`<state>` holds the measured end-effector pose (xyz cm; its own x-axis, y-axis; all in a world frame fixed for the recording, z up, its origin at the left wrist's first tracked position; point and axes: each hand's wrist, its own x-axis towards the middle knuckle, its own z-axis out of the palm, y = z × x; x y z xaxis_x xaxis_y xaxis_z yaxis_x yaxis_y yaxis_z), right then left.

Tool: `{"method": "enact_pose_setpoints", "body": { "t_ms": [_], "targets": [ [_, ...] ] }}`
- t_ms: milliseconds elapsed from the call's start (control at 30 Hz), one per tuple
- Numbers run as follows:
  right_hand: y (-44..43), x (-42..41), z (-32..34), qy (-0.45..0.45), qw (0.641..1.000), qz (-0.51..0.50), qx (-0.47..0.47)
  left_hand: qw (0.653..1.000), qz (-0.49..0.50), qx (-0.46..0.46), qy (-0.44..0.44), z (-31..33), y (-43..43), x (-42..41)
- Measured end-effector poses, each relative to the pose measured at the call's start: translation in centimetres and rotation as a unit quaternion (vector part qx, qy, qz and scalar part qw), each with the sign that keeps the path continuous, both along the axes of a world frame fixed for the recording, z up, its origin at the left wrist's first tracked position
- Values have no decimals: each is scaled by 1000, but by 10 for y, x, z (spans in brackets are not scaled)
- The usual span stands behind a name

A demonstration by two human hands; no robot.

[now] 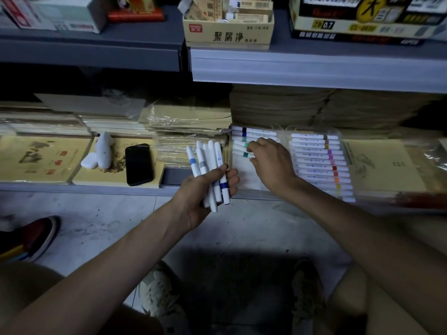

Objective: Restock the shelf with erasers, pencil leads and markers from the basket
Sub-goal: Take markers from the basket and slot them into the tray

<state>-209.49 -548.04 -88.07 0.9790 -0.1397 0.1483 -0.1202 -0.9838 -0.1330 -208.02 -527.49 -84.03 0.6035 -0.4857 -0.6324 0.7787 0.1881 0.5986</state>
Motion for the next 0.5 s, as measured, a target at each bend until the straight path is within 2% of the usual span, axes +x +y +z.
{"method": "enact_pose_setpoints", "body": {
  "t_ms": [67,100,167,233,333,400,500],
  "targets": [
    [1,0,-1,6,1000,-4,-3,1000,3,-5,-1,-1,1,0],
    [3,0,1,-1,1000,-19,25,1000,3,-11,0,-1,2,0],
    [12,-1,14,-35,984,-96,146,1000,0,-22,3,0,2,-1],
    [25,-5,37,-15,933,-159,322,1000,-15,-27,2,1,2,-2],
    [37,-24,67,98,814,-156,552,998,-53,-19,-6,3,-1,-6],
    [39,-36,73,130,769,-149,607,997,-80,-13,-8,4,-4,-10],
    [34,-39,75,106,728,-183,652,995,-94,-22,12,5,-5,-11]
  ]
}}
